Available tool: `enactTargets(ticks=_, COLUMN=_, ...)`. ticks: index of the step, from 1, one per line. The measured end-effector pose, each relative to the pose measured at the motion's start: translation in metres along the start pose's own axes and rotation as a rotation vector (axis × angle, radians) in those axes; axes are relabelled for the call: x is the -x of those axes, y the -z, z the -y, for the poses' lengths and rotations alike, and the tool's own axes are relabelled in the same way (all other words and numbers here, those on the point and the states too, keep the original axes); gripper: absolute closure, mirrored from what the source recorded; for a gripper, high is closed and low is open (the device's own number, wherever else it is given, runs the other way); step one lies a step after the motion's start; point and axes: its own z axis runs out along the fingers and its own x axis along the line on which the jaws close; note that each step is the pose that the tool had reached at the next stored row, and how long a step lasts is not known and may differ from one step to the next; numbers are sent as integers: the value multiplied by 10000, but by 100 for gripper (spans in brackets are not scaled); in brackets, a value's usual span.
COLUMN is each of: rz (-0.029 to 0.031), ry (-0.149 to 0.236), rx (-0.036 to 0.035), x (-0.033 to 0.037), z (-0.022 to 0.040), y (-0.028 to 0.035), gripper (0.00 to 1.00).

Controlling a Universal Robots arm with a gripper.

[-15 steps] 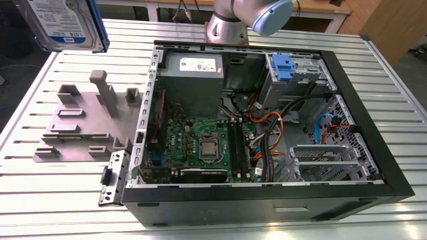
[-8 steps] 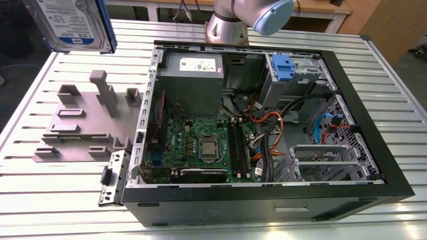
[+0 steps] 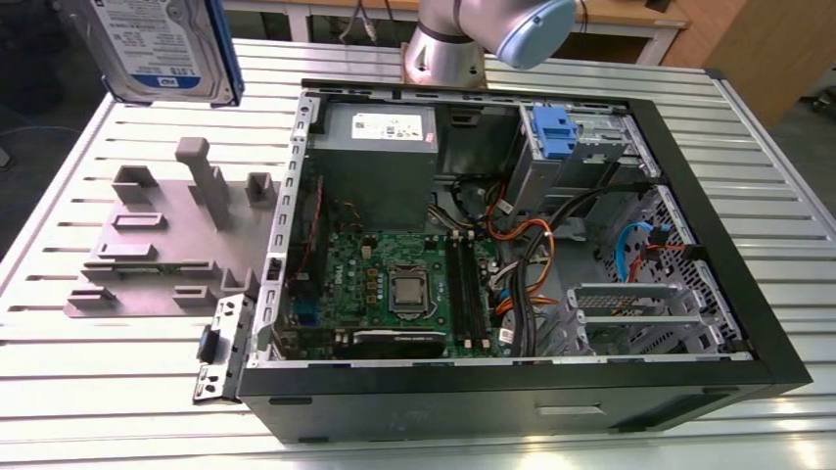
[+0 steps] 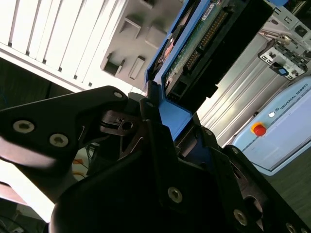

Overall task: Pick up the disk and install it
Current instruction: 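Pick up the disk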

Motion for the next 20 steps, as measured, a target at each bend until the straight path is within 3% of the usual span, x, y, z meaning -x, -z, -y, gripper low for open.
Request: enactTargets(ticks=20, rz=0, ry=-16, rx=-1, x=-19, z=293, y=1, gripper=64)
